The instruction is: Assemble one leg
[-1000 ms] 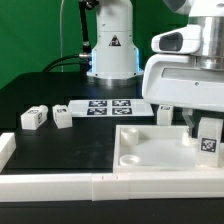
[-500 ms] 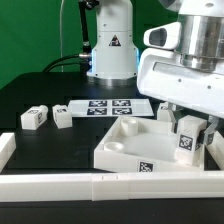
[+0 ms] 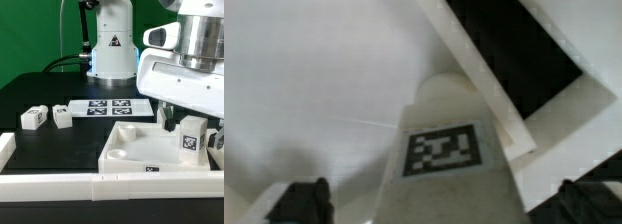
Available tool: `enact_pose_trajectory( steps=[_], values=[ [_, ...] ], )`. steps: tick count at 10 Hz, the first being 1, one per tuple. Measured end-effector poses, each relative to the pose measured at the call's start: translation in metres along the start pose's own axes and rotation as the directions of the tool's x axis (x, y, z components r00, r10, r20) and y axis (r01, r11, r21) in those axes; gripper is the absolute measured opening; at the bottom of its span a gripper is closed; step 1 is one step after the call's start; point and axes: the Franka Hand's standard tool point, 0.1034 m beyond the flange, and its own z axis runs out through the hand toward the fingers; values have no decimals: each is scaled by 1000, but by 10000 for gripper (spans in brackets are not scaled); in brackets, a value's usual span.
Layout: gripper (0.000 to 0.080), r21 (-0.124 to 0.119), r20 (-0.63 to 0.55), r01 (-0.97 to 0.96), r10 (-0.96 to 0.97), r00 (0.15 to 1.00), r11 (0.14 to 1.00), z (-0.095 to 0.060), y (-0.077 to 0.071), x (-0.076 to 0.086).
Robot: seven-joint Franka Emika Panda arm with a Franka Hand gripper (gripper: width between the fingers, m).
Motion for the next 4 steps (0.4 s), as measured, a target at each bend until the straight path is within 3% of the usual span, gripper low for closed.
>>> enact_pose_trajectory(
  steps=[4],
  values=[
    [649, 0, 0, 0, 0, 1000, 1000, 0, 0, 0]
  ],
)
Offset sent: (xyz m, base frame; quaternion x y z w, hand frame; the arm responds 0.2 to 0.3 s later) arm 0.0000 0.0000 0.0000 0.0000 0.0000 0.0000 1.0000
